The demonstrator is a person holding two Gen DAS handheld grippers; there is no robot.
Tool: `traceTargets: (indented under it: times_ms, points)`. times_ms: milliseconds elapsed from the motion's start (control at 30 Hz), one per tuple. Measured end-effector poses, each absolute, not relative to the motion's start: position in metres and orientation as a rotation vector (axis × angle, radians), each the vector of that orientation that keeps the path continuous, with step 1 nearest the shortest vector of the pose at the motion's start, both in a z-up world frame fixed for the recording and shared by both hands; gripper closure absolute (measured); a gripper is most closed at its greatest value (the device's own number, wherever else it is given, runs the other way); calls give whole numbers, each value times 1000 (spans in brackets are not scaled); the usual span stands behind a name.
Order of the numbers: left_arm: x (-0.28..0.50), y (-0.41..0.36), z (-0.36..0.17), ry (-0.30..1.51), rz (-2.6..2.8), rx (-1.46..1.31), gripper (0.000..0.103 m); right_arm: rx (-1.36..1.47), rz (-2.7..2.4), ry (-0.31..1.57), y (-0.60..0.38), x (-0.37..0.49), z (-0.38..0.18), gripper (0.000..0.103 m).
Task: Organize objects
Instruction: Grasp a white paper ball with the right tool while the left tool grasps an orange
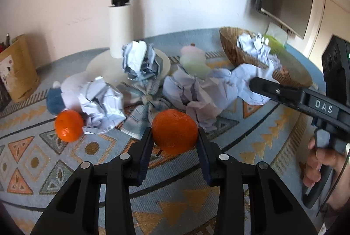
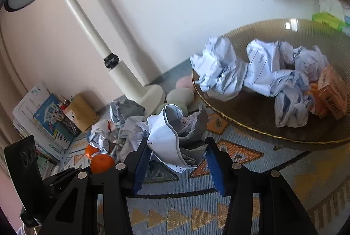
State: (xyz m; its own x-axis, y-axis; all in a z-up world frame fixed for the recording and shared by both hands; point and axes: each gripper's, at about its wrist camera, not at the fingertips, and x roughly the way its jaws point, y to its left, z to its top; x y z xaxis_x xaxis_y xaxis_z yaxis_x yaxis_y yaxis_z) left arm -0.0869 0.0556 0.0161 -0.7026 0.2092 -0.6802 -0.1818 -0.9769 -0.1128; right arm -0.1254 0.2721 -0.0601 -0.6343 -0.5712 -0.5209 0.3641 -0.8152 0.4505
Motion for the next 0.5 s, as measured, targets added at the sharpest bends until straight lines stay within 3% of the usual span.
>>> traceTargets:
  times_ms: [200, 500]
  points:
    - [-81, 54, 18, -47, 2744, -1076, 67, 890, -2419, -445, 279, -122, -58, 54]
    - [-86, 56, 14, -61, 2735, -1097, 67, 862, -2432, -317, 262, -115, -51, 53]
